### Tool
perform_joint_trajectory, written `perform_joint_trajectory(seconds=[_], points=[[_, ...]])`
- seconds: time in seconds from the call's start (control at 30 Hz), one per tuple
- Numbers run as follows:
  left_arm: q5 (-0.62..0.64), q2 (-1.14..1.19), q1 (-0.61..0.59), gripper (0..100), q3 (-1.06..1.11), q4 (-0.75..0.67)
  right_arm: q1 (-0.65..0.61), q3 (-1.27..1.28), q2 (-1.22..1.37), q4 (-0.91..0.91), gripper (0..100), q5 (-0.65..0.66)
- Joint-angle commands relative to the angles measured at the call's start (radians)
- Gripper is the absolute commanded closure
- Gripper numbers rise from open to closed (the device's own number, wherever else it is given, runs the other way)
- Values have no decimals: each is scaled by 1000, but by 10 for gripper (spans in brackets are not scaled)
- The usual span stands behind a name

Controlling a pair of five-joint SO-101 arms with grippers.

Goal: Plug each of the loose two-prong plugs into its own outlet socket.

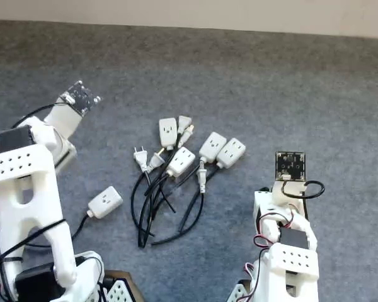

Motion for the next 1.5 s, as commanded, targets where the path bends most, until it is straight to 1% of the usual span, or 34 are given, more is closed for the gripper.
perform_joint_trajectory(seconds=[0.0, 0.13, 0.23, 0.43, 0.5, 0.6, 0.7, 0.8, 0.87, 0.93, 1.03, 1.1, 1.2, 1.27, 1.3, 1.37, 1.47], points=[[8, -15, 108, 787, 64, 147, -5, -2, -13, -18, 943, 9], [11, -13, 136, 787, 272, -48, -5, -2, -13, -18, 943, 11], [11, -13, 137, 787, 384, -184, -5, -2, -13, -18, 943, 11], [11, -12, 134, 787, 484, -344, -5, -2, -13, -18, 943, 11], [11, -10, 113, 787, 492, -402, -5, -2, -13, -16, 943, 11], [6, 27, 90, 787, 481, -436, -5, -2, -13, -16, 943, 11], [-18, 151, 79, 787, 415, -436, -5, -2, -13, -16, 943, 11], [-15, 317, 41, 787, 269, -434, -5, -2, -13, -16, 943, 11], [-14, 410, 1, 787, 134, -425, -5, -2, -13, -16, 943, 11], [-14, 472, -38, 787, -27, -341, -5, 18, -16, -16, 943, 11], [-14, 506, -77, 787, -283, -123, -5, 21, -18, -18, 943, 11], [-15, 501, -82, 787, -426, 14, -5, 21, -18, -18, 943, 11], [-18, 479, -56, 787, -547, 244, -5, 21, -18, -18, 943, 11], [-25, 446, -4, 802, -519, 379, -5, 19, -18, -18, 943, 11], [-25, 423, 21, 820, -475, 416, -5, 19, -18, -18, 943, 11], [-51, 360, 68, 843, -329, 391, -5, 19, -18, -18, 943, 11], [-63, 223, 125, 836, -73, 281, -5, 19, -18, -18, 943, 12]])
